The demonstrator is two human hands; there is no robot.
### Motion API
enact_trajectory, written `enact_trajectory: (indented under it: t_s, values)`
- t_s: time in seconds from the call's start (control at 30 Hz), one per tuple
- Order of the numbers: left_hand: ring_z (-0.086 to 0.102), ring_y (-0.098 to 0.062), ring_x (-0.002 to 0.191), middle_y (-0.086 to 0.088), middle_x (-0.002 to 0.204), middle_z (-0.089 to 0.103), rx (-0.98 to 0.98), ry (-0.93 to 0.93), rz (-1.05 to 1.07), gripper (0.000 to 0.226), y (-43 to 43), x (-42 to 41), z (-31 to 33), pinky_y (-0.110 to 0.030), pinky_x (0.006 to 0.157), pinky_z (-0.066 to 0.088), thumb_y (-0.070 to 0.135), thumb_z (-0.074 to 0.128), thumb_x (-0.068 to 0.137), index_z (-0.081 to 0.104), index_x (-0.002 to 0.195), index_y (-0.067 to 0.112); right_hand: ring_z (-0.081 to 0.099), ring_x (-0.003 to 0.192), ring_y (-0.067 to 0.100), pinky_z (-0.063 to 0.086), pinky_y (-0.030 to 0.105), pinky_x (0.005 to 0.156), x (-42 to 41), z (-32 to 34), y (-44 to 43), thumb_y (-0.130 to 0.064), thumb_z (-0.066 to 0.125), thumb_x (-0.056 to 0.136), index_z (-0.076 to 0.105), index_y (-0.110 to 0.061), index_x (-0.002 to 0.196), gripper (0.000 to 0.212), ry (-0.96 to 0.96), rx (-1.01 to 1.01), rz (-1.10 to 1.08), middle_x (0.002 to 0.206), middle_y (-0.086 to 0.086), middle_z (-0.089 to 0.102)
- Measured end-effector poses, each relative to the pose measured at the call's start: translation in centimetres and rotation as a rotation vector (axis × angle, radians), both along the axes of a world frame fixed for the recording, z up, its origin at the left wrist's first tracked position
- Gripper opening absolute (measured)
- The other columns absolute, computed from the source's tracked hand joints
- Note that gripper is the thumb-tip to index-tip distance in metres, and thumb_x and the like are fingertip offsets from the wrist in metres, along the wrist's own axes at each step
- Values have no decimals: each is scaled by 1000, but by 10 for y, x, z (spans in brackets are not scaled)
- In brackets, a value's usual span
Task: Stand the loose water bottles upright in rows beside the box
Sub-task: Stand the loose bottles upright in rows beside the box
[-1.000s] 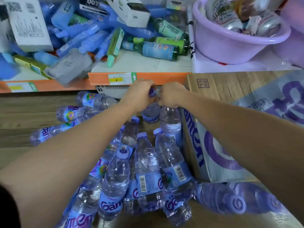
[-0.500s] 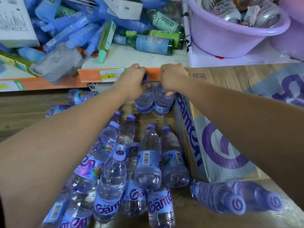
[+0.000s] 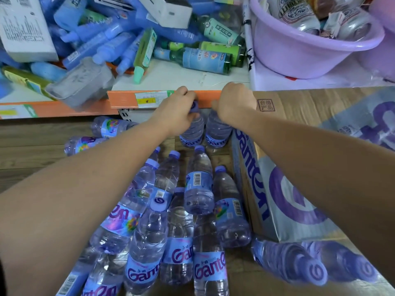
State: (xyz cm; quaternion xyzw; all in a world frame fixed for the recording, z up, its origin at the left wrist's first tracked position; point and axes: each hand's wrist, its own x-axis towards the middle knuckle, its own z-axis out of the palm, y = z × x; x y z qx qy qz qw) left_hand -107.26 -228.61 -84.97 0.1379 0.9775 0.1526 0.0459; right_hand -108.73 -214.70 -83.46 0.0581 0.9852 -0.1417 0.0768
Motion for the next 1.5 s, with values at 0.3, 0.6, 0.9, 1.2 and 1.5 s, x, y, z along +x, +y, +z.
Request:
enact_trajectory:
  t_s: [0.3,0.6,0.9,1.2,1.5]
  values:
    - [57,-38,98,-19,106,59,-70,-8,16,25,1,2,7,-37,74,44,23,56,89,55,111,11,58,111,34,40,33,69,-1,2,0,-32,56,93,50,-6,124,41,-23,75,91,120,15,58]
    - [55,-36,109,-17,116,62,80,-22,60,31,0,4,3,-40,90,48,18,61,85,57,116,12,58,77,26,34,21,50,3,11,7,-8,58,83,52,-6,71,13,-32,151,243,76,8,54]
    - [56,-32,104,-16,111,61,98,-22,41,31,-2,2,0,-37,87,45,23,61,88,56,116,13,58,81,28,43,31,62,62,-44,-35,-11,48,90,61,-4,103,20,-208,174,347,105,13,65]
    - [52,-31,119,-15,129,57,93,-41,11,52,-5,-4,-1,-39,98,45,29,60,88,44,136,17,53,120,28,47,34,95,52,-81,-40,-29,62,89,38,-2,138,61,-640,-369,-102,135,13,48]
    - [57,-31,107,-15,119,61,78,-46,21,38,1,-2,3,-37,92,47,28,62,87,56,121,13,56,76,18,45,24,59,51,-34,-25,-18,72,79,42,-8,131,61,-710,-624,-188,99,6,54]
